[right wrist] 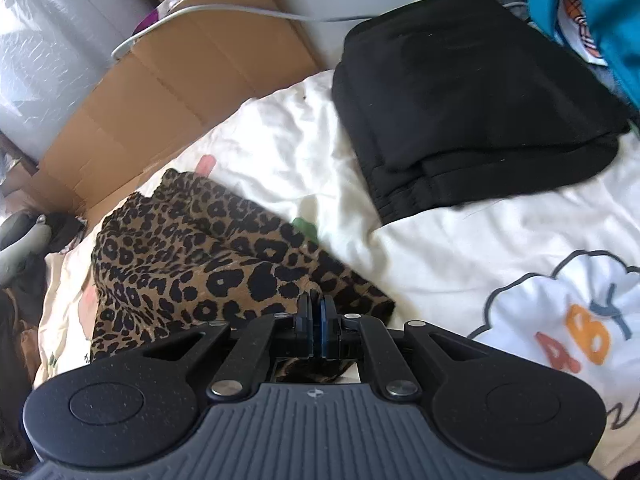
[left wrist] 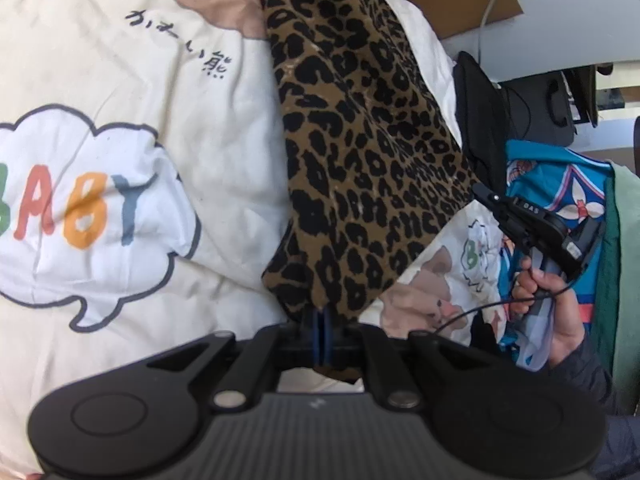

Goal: Fold clothes

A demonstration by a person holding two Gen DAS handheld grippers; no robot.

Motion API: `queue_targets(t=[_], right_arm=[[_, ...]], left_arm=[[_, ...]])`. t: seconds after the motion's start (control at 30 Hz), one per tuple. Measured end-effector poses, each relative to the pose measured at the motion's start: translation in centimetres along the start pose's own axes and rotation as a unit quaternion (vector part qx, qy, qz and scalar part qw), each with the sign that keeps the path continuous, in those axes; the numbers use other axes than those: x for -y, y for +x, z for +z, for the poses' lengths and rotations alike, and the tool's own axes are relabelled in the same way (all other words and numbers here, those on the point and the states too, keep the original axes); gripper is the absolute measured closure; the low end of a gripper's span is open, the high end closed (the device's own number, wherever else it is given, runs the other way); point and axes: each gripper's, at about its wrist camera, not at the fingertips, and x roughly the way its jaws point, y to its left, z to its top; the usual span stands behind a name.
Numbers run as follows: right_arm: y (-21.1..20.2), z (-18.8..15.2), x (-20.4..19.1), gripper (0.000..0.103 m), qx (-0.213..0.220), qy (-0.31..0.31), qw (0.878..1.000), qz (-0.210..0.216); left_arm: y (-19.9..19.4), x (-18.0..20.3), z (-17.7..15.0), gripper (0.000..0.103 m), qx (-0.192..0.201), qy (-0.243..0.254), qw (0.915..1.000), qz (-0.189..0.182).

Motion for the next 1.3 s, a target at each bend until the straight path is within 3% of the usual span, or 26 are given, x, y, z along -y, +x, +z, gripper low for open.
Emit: queue_targets(t=[0.37,0.53,0.63,0.83,1.13,1.2,1.3], right_arm=[[2.1,-0.7,1.3,0.101,-0.009,0.014,0.999,-0.027],[1.8,-0.8,1.0,0.101,-0.005,0.006,0.999,-0.032],[1.7,-0.5,1.4,0.101,-0.017,0.001,0.999,-0.028],[1.4,-0.3,1.1,0.101,-0.025,-0.002,0.999,-0.042],[1.3,-1.4,1.4,0.102,0.014,0.023,0.997,-0.074],[0.8,-1.7,2.4,0.103,0.031,0.036,0.994,-0.099],[-0.3,-1.8,4.6,0.103,0.046,0.07,0.992,-0.09]], left_arm=[[2.7,-0.1,-0.4,0.102,-0.038,0.015,0.9985,0.037],[1.5,0.8,0.6,0.099,-0.047,0.044,0.9967,0.05],[1.1,1.6,2.3,0.098,-0.057,0.043,0.9959,0.055],[0.5,4.1,6.6,0.094,-0.077,0.105,0.9901,0.052],[-1.1,9.1,13.8,0.093,-0.037,0.13,0.9862,0.096],[-0.9,10.3,15.5,0.093,-0.029,0.14,0.9837,0.109],[0.0,12.2,18.0,0.088,-0.018,0.154,0.9785,0.136]])
